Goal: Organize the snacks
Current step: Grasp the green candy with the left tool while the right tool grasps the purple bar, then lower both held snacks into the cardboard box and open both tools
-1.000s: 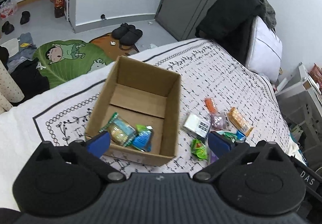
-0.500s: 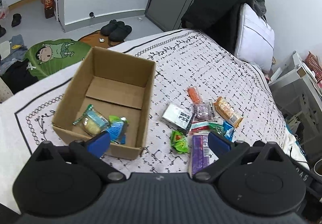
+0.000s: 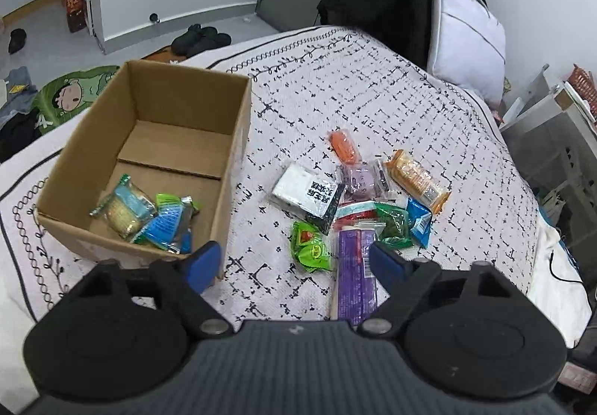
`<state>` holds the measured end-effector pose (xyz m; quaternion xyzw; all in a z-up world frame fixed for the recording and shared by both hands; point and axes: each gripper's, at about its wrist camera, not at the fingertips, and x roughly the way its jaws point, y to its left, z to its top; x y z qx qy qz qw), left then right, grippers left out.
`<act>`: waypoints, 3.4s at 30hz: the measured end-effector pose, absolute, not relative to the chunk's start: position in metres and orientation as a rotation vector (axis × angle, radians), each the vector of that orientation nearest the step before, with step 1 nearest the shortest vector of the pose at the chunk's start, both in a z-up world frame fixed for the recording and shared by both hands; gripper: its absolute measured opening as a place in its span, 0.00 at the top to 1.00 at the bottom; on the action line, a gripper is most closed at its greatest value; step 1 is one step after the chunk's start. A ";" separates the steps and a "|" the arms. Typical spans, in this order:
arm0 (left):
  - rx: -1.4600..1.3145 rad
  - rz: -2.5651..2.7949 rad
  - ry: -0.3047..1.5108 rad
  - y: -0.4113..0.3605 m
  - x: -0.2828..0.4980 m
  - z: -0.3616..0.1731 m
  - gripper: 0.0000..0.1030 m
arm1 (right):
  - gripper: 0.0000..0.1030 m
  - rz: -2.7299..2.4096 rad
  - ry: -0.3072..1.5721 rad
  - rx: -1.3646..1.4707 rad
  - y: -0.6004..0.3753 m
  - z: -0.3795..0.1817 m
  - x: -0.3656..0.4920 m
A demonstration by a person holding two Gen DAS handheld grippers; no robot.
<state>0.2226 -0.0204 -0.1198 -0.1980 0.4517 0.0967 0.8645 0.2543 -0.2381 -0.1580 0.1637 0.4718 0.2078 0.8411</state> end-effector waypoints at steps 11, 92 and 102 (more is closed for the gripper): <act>-0.461 0.198 1.020 -0.033 0.250 -0.156 0.45 | 0.59 0.482 1.113 0.341 -0.220 -0.194 0.274; -0.804 0.263 0.750 0.145 0.227 -0.109 0.74 | 0.84 0.514 0.857 0.235 -0.068 -0.072 0.247; -0.903 0.307 0.818 0.171 0.235 -0.137 0.66 | 0.84 0.518 0.866 0.217 -0.038 -0.076 0.255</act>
